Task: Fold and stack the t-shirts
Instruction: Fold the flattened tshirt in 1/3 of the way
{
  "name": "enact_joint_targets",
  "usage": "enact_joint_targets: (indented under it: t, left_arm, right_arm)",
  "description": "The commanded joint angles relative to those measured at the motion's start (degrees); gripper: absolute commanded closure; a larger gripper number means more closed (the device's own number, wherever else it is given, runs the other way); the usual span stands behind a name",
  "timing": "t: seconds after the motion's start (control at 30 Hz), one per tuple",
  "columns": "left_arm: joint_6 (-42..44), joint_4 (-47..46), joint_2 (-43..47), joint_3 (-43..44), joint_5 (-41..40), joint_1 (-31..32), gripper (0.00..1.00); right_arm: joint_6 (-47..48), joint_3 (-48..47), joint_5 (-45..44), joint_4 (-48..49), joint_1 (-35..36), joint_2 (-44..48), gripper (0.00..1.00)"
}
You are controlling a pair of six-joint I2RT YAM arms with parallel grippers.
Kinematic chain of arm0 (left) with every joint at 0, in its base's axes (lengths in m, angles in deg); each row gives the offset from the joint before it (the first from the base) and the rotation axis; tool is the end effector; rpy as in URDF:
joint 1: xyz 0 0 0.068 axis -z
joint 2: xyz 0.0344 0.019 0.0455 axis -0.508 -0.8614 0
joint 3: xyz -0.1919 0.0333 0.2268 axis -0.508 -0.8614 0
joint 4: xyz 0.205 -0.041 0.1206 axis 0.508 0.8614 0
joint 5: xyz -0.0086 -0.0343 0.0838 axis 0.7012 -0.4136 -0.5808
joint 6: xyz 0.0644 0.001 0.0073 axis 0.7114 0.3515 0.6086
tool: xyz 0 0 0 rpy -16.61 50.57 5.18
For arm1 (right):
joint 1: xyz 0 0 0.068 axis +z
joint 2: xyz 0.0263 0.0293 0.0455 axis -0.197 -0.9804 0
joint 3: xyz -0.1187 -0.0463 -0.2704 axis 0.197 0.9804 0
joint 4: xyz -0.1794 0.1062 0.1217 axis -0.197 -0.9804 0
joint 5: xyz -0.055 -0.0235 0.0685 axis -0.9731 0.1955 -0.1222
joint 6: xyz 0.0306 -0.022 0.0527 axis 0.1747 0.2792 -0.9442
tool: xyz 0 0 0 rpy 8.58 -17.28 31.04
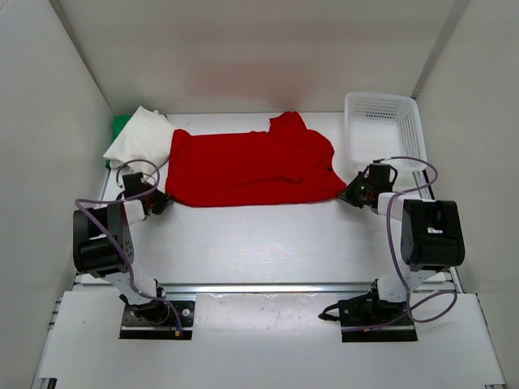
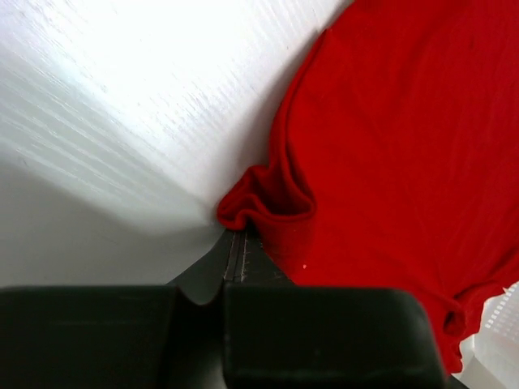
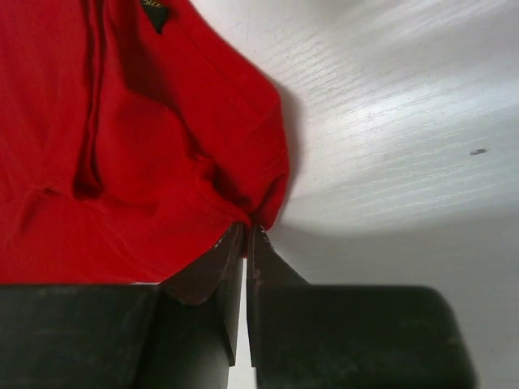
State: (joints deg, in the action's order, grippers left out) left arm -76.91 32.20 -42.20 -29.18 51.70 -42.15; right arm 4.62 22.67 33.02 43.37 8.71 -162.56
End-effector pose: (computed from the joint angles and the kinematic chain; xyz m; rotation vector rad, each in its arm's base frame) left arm 0.2915 0.0508 0.1618 -1.1417 2.1913 -0.4888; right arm 0.3136 -0.0013 0.1779 0.7091 2.2954 0.6050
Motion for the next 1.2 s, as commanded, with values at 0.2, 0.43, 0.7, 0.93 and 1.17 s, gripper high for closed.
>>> enact_joint_targets:
  t: [0.2,0.43,0.7,0.93,1.17]
  left_arm:
    - [2.88,5.91,4.39,-0.98,-1.74,-3.58,1.0]
    - [6.05,12.67,16.07,-8.8,1.33,-9.29,1.0]
    - [10.09,25.48,38.46,-19.7,1.08,-12.73,1.0]
    - [9.82,37.1,43.33,-17.09,-1.02,-9.74,0.71]
    - [11.14,43.17,42.98,-5.77,-8.58,-3.52,0.13]
  right_arm:
    - [-3.33,6.5,-3.99,-2.49,-2.09,10.94,1.0]
    - [-7.02,22.58,3.72,-2.76,-8.93,28.15,1.0]
    - [-4.47,30.76,5.75,-16.36,-11.85,49.87,1.0]
    - [-1.84,23.41,-1.53,-37.2,-8.69,56.13,1.0]
    - [3.68,12.51,-2.68,-38.01,-9.83,54.82,0.37]
